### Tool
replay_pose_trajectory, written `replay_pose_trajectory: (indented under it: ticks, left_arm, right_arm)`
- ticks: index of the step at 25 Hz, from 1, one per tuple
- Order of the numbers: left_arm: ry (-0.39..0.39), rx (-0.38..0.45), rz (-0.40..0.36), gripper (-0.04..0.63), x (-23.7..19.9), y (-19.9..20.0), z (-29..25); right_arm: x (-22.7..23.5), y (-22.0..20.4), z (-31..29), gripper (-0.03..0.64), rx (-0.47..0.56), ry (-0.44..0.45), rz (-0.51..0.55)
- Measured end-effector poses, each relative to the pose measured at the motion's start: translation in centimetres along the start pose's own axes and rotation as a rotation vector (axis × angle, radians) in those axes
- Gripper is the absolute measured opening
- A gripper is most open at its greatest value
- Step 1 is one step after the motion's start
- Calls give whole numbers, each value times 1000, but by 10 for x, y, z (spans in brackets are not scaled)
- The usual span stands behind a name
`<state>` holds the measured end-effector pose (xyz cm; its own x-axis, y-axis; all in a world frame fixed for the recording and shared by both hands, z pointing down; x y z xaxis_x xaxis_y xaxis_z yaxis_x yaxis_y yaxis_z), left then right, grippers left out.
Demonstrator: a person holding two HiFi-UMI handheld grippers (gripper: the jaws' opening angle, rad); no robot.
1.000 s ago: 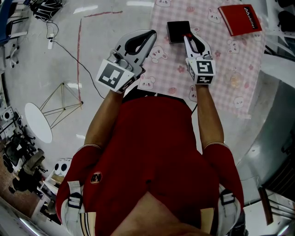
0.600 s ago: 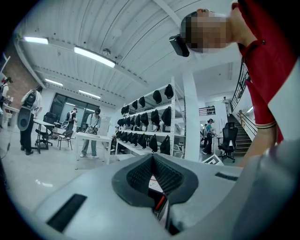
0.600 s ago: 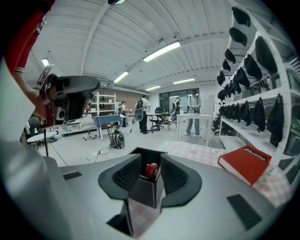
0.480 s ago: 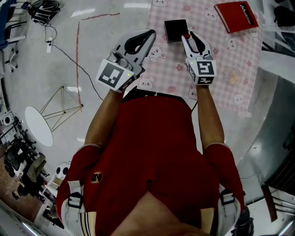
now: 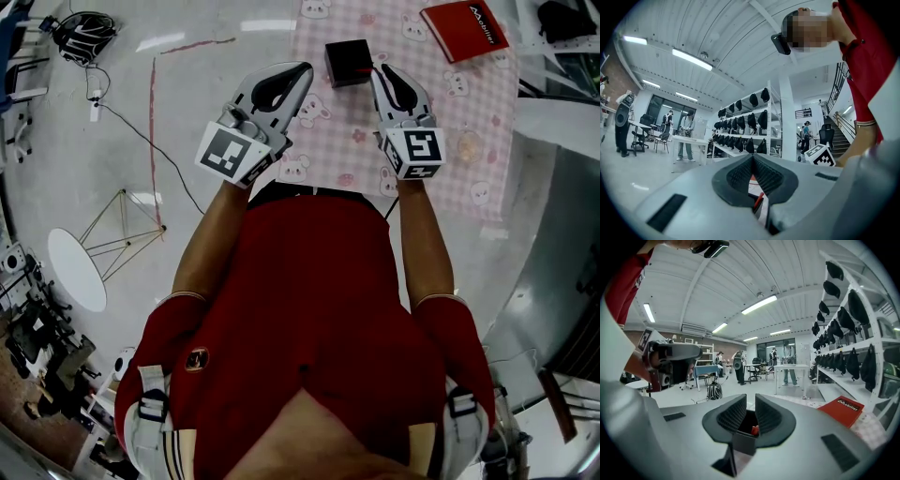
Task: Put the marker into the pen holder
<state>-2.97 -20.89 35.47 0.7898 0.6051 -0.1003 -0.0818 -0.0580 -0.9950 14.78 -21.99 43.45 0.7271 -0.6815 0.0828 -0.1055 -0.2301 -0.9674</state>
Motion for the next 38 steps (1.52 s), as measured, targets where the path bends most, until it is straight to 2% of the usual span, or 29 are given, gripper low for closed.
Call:
replay_pose_trajectory:
  ticks: [4,8,11,18,28,38]
  left_arm:
    - [-2,-6,8,6,2,-1,6]
    - [-16,30,0,6,7,8,12]
    - [-19,12,10,6,10,4,16]
    - [-30,51,4,6,14,16,27]
    - [-38,80,-13,6,20,23,40]
    - [-48,49,-20,6,21,20,44]
  right_arm:
    - [-12,25,14,23,60,-15,15]
    - [-28,49,27,2,115,-26,17]
    - [-38,61,35,0,161,-13,14]
    - [-62,86,49,-1,242,-2,-9]
    - [-79,84,60,-2,245,3,-11]
    - [-79,79,63,-2,243,-8,-21]
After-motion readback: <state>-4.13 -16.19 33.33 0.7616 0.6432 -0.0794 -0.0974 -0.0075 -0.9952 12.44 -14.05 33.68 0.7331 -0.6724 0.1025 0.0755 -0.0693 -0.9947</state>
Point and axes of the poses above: the fingertips, and each gripper's own axes: z backward along the fingers, x to its right, y out of its top, the point moved 5 cm from there along z, backward along the fingers, and after that the axes turned 15 degrees about y, right-handed, at the moved point
